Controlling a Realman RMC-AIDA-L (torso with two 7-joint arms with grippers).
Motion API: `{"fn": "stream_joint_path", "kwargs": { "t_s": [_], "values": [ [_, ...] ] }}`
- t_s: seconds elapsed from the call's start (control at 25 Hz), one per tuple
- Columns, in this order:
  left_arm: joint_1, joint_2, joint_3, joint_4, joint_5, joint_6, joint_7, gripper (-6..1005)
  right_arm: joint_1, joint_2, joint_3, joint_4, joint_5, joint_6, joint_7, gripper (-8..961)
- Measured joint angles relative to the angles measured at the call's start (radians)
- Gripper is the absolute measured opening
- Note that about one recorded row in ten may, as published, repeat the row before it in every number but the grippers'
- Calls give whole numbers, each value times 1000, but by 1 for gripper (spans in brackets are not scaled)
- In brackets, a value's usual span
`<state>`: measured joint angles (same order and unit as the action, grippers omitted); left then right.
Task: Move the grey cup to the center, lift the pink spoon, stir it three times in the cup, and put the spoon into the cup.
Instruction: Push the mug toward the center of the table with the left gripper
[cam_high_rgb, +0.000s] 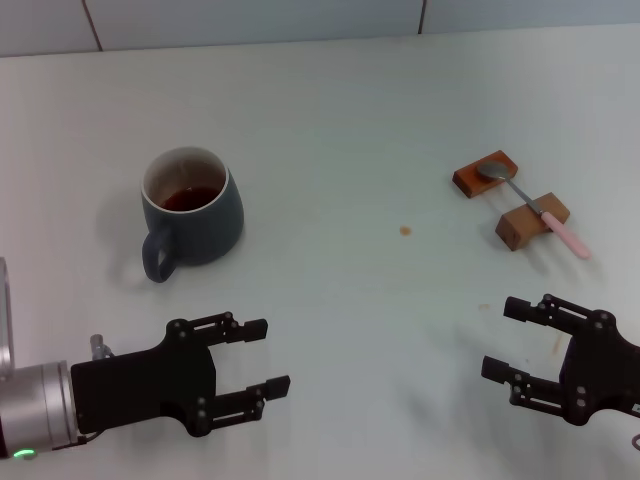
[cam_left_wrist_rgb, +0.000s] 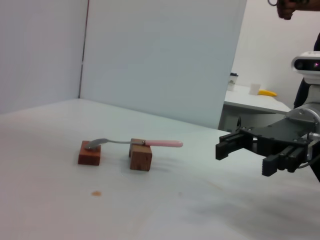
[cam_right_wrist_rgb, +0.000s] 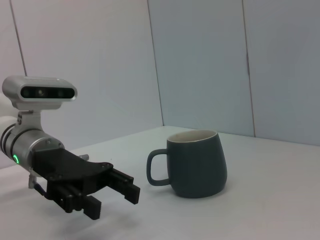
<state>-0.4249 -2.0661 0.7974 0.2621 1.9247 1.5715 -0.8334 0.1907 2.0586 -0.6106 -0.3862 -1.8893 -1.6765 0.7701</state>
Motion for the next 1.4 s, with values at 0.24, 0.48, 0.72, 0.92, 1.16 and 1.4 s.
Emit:
{"fn": "stream_joint_path", "kwargs": {
  "t_s": [0.24,0.48,0.72,0.92,1.16,1.4],
  "values": [
    [-1,0,1,5,0,-11,-19,657,1,0,0,-1,1,1,0,752],
    [-1,0,0,2,0,-13,-20,549,4,0,0,-1,1,2,0,752],
    [-2,0,-7,0,-7,-9,-21,243,6,0,0,-2,1,2,1,751],
    [-4,-3,-73,-4,-36,51,-21,55,6,0,2,0,1,2,2,751],
    [-9,-3,-262,-8,-233,138,-10,1,4,0,10,3,1,1,2,751],
    [-18,3,-431,34,-341,-93,181,4,2,2,11,6,1,1,2,751]
  ]
}}
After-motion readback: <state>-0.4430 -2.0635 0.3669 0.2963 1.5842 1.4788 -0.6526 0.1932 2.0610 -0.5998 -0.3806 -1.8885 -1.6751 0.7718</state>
